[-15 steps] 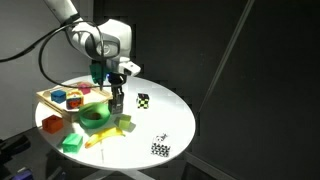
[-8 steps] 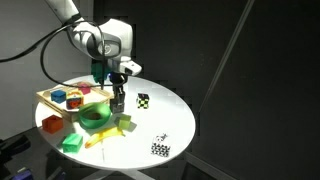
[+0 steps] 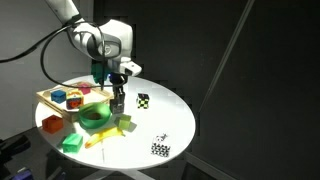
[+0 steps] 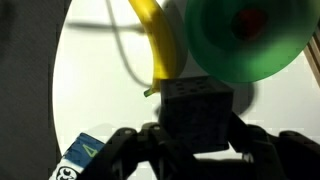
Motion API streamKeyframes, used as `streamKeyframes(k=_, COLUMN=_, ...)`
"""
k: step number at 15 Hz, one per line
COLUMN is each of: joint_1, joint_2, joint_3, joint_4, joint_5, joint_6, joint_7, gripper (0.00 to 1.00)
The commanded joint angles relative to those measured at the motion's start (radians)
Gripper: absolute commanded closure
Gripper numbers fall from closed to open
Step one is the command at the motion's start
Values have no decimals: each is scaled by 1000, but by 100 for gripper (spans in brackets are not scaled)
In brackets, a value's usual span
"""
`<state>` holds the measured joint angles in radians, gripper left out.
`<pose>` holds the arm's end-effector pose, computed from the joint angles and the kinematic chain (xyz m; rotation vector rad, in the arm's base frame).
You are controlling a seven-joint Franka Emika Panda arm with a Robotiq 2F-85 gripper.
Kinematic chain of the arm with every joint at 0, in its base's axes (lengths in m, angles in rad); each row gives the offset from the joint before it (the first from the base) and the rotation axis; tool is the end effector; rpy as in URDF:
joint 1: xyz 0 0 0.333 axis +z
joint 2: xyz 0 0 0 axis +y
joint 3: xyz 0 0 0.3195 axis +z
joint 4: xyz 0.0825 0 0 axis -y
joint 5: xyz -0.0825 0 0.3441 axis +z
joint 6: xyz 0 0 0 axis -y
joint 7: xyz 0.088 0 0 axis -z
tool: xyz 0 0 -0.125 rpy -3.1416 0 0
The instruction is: Stack the light blue toy block on the yellow toy block
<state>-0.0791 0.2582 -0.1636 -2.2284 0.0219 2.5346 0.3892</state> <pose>0.5151 -0.1269 0.2794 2.9561 -0.9848 0.0836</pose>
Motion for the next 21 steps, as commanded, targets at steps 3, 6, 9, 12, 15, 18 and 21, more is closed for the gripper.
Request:
streamKeyframes(k=3, joint_1=1, joint_2=34, joint_3=-24, joint_4=61, joint_5=10, joint_6=-45, joint_7=63, gripper=69)
streamKeyframes(k=6, joint_1=-2, joint_2=59, joint_3=-30, joint_4=100, joint_5=29, joint_6=-77, joint_7=98, gripper=69)
streamKeyframes(k=9, joint_1=-3, joint_2=88, joint_3=-30, joint_4=141, joint_5=57, joint_6=-103, joint_7=124, gripper=69)
streamKeyframes(k=12, joint_1=3, joint_2=122, joint_3=-33, joint_4=187, joint_5=74, joint_6=-112, joint_7=162, gripper=69)
streamKeyframes(k=15, joint_1=9, joint_2=158, joint_3=-36, joint_4=233, joint_5=74, joint_6=-114, joint_7=200, gripper=69)
streamKeyframes(k=18, joint_1=14, joint_2=193, joint_3=-35, joint_4=272, joint_5=71, joint_6=-115, joint_7=231, gripper=69)
streamKeyframes(k=21, joint_1=19, joint_2=227, joint_3=-34, joint_4=306, joint_5=71, joint_6=-114, joint_7=251, gripper=69)
